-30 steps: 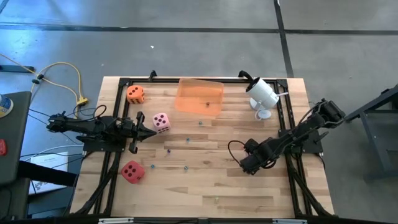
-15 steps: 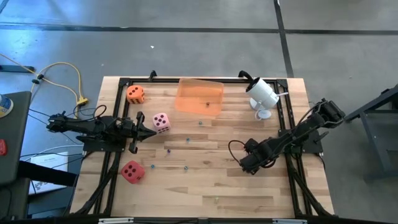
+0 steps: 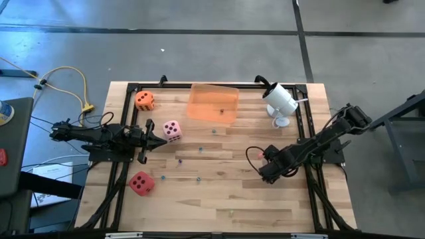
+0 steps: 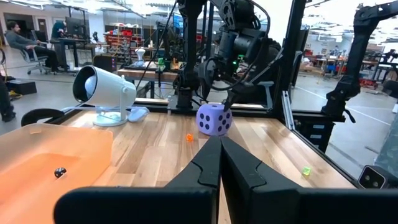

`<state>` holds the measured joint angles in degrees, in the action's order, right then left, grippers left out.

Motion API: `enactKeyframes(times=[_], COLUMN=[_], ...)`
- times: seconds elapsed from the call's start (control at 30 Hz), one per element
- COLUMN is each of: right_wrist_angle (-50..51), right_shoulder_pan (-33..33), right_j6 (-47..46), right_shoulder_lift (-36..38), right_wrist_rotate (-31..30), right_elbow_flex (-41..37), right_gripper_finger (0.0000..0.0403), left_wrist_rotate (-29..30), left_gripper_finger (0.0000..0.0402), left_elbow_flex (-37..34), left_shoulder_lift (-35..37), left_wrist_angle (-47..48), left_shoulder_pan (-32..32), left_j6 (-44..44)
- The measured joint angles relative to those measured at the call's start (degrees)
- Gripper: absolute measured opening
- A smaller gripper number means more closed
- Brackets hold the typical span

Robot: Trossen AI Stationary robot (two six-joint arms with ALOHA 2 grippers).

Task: Pick & Place Dice
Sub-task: Put the large blue dice in the orange bin

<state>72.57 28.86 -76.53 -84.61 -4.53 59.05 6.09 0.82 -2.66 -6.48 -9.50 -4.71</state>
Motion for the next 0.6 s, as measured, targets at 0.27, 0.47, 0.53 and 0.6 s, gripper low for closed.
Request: enactKeyframes(times=[0.27,0.47,0.53,0.6], right_wrist_angle=[0.1,0.0,-0.1,-0.3], right_shoulder_pan=[0.0,0.0,0.0,0.0], right_j6=[-0.4,0.2,0.2,0.2], right_shoulder_lift=[0.0,0.7,1.9,3.1], right_wrist_rotate=[0.4,1.6,1.3,0.2], right_elbow_flex=[0.0,0.0,0.0,0.0], right_gripper_finger=[0.0388,0.0388,0.0388,0.0388], left_wrist_rotate=[0.0,0.0,0.0,0.0], left_gripper_finger=[0.0001,0.0001,0.0001,0.0001], left_elbow_flex=[0.0,0.0,0.0,0.0], left_shoulder_lift=[0.0,0.0,0.0,0.0], left_wrist_angle=[0.0,0.0,0.0,0.0], left_shoulder_pan=[0.0,0.0,0.0,0.0], left_j6=[-0.4,-0.4,-0.4,-0.4])
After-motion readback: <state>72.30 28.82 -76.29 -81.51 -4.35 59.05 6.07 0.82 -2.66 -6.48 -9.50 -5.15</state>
